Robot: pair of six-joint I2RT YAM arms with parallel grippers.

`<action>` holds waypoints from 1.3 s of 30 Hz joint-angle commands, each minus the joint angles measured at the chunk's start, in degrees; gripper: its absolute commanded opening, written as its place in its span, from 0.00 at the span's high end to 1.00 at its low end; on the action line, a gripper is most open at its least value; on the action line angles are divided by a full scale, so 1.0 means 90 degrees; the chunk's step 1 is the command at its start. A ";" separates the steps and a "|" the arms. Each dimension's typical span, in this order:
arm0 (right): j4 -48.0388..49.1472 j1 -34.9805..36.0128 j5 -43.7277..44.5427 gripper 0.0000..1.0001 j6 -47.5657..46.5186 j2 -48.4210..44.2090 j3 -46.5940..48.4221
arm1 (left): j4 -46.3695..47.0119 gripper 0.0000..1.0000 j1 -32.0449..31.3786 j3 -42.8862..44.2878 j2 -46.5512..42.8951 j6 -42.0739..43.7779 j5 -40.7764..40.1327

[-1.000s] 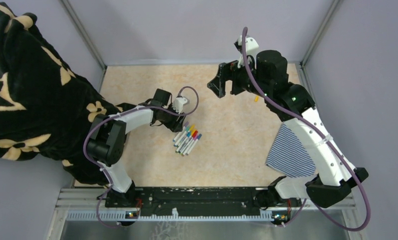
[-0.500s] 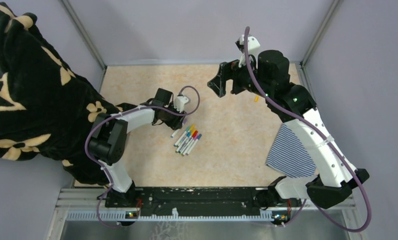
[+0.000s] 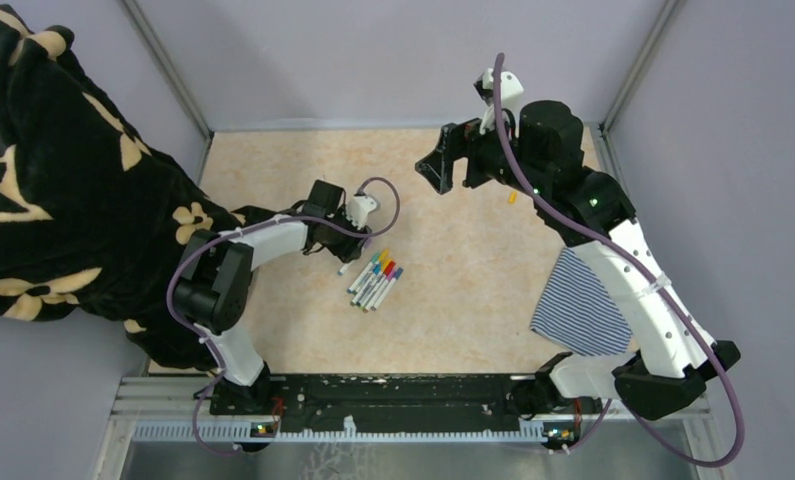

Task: Open the pen caps
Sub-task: Pick up the pen from the center of the board.

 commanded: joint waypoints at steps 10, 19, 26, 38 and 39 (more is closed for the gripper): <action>0.0441 0.0036 -0.0049 0.05 0.0056 -0.0173 0.0035 | -0.1627 0.40 0.0227 -0.0815 0.0291 0.0220 -0.0453; 0.0590 0.0016 0.0593 0.01 -0.0356 -0.0263 -0.0642 | -0.1712 0.55 0.0377 -0.0986 0.0411 0.0461 0.0008; 0.1253 -0.0863 -0.0394 0.01 -0.0306 0.0059 -0.1621 | -0.1737 0.75 0.0488 -0.0933 0.0447 0.0479 0.0195; 0.2361 -0.1878 -0.2656 0.06 -0.0182 0.1748 -0.2287 | -0.1517 1.00 0.0500 -0.0980 0.0079 0.0409 0.0369; 0.2426 -0.1878 -0.2745 0.06 -0.0165 0.1809 -0.2290 | -0.1489 1.00 0.0500 -0.0980 0.0022 0.0400 0.0414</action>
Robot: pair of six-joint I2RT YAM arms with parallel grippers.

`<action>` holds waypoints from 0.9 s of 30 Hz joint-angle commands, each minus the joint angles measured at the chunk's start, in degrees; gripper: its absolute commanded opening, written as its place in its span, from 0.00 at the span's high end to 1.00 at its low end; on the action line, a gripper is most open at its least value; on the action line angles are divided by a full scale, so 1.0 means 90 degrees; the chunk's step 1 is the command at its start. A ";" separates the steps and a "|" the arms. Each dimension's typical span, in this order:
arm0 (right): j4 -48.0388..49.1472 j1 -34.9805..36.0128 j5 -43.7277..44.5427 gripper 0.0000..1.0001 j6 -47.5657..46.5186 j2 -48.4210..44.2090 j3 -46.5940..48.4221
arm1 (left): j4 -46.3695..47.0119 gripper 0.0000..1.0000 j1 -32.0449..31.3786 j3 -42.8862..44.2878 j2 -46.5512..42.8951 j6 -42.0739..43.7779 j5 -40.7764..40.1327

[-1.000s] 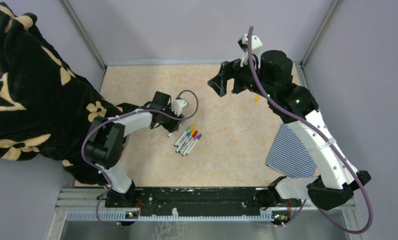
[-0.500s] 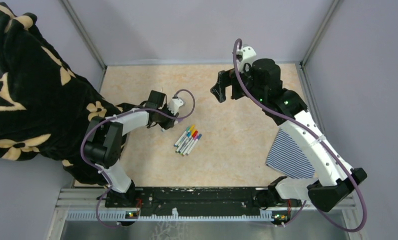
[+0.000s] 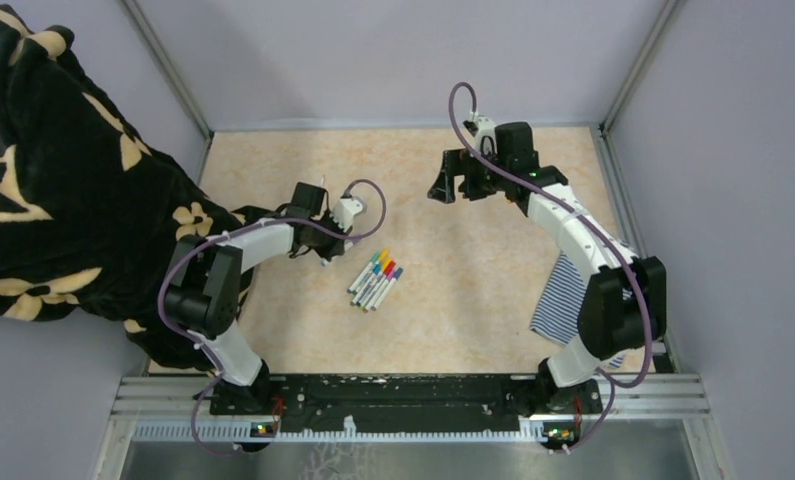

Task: Open the pen caps
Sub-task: Pick up the pen from the center of the board.

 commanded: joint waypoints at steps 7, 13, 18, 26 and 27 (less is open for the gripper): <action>0.1279 0.0001 -0.1226 0.07 0.0274 0.0286 -0.0051 | -0.1381 1.00 0.0019 -0.0479 -0.0096 -0.0167 0.0256; 0.1453 0.0007 -0.1649 0.10 0.0780 0.0724 0.0111 | -0.1294 1.00 0.0014 -0.0352 -0.0466 -0.0222 0.0498; 0.1350 0.0007 -0.1992 0.13 0.0998 0.1333 0.0390 | -0.1257 1.00 0.0014 -0.0214 -0.0723 -0.0213 0.0765; 0.1937 0.0006 -0.2382 0.15 0.1365 0.1666 0.0080 | -0.1019 1.00 0.0016 -0.0111 -0.1008 -0.0232 0.0976; 0.2036 0.0020 -0.2427 0.16 0.1405 0.1694 0.0017 | -0.1006 1.00 0.0015 -0.0086 -0.1014 -0.0235 0.0993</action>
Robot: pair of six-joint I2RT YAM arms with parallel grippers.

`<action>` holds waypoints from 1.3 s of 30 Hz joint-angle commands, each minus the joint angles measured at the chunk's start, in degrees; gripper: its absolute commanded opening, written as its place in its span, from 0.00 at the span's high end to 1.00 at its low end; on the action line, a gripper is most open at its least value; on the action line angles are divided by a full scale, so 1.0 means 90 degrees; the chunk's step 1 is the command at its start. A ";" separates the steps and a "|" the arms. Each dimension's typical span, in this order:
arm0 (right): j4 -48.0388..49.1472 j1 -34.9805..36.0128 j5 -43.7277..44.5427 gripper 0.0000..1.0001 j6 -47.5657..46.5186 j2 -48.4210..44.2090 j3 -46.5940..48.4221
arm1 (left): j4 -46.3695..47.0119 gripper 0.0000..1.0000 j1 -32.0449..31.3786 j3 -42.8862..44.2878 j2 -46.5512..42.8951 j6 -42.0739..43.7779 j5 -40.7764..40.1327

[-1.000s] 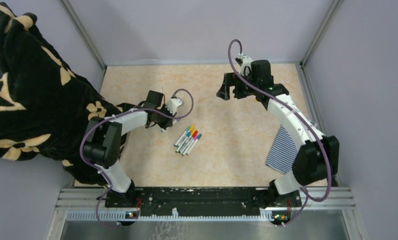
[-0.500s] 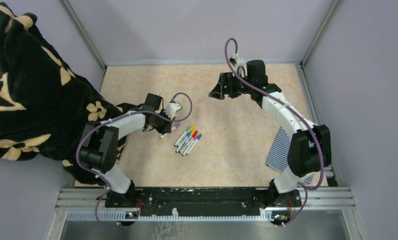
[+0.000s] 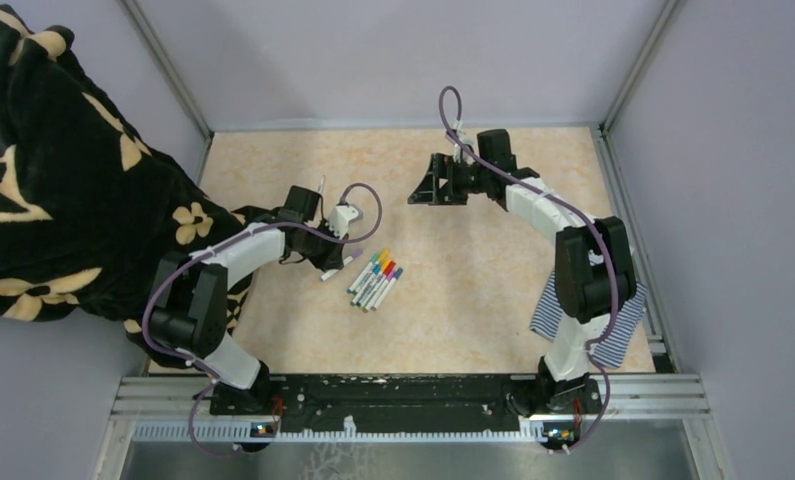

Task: Open the pen caps
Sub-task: Pick up the pen from the center of the board, then open the pen cap from the pen.

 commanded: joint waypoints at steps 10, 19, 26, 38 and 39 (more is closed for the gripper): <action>0.1015 0.0364 -0.0920 0.19 0.0381 0.0382 -0.0151 | 0.0098 1.00 0.0005 0.0488 -0.0517 -0.0033 0.0859; 0.1282 0.0835 -0.1256 0.21 0.0651 0.0597 -0.0288 | 0.0106 1.00 -0.0031 0.0596 -0.0823 0.0053 0.1598; 0.1608 0.1030 -0.1449 0.28 0.1172 0.0740 -0.0401 | 0.0115 1.00 -0.0354 0.0349 -0.1131 0.0363 0.1876; 0.1321 0.1319 -0.1805 0.47 0.0974 0.0969 -0.0270 | 0.0157 1.00 -0.0570 0.0188 -0.1216 0.0475 0.1759; 0.1187 0.1332 -0.1812 0.47 0.0894 0.0982 -0.0218 | 0.0174 1.00 -0.0570 0.0167 -0.1224 0.0469 0.1750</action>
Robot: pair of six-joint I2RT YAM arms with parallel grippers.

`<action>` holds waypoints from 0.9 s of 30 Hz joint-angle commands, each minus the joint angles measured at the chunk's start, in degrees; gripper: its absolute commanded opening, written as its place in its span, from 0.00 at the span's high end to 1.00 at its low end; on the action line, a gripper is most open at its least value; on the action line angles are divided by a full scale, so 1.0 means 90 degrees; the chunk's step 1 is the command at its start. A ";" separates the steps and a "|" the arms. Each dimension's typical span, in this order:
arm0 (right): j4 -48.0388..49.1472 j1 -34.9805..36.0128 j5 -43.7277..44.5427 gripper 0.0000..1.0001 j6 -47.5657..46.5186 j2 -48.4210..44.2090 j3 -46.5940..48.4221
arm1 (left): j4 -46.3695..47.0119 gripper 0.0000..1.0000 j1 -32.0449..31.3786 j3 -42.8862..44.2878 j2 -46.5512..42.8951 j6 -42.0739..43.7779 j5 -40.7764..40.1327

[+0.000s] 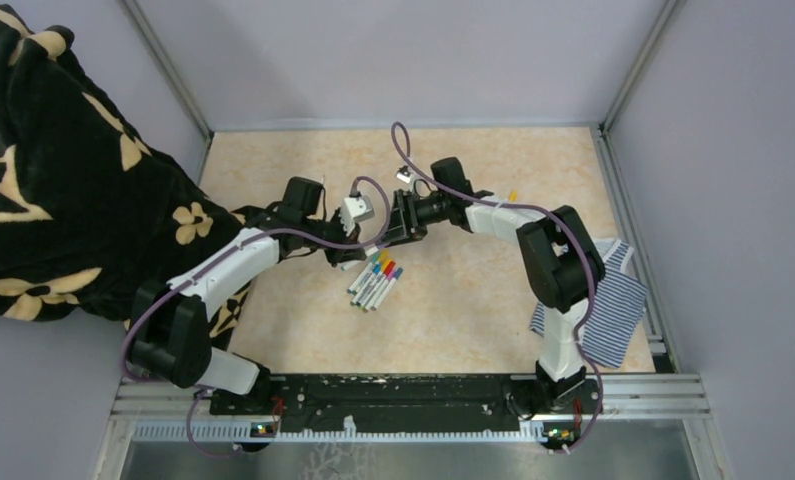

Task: Open the pen caps
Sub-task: Open the pen cap from the pen.

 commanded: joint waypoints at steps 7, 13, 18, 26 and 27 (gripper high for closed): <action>-0.0572 0.0092 -0.0279 0.53 -0.0625 0.0120 0.0400 | 0.0130 1.00 -0.0018 -0.0178 -0.0162 0.0126 0.0086; -0.0475 0.0089 -0.0264 0.57 -0.0531 0.0166 0.0393 | 0.0084 1.00 -0.0017 -0.0184 -0.0136 0.0186 0.0171; -0.0326 0.0108 -0.0332 0.57 -0.0387 0.0154 0.0371 | 0.0027 1.00 -0.0021 -0.0154 -0.0066 0.0210 0.0209; -0.0327 0.0155 -0.0383 0.67 -0.0397 0.0155 0.0378 | 0.0027 1.00 -0.0018 -0.0161 -0.0008 0.0227 0.0205; -0.0322 0.0159 -0.0387 0.68 -0.0391 0.0156 0.0382 | 0.0027 1.00 -0.0022 -0.0171 -0.0013 0.0220 0.0200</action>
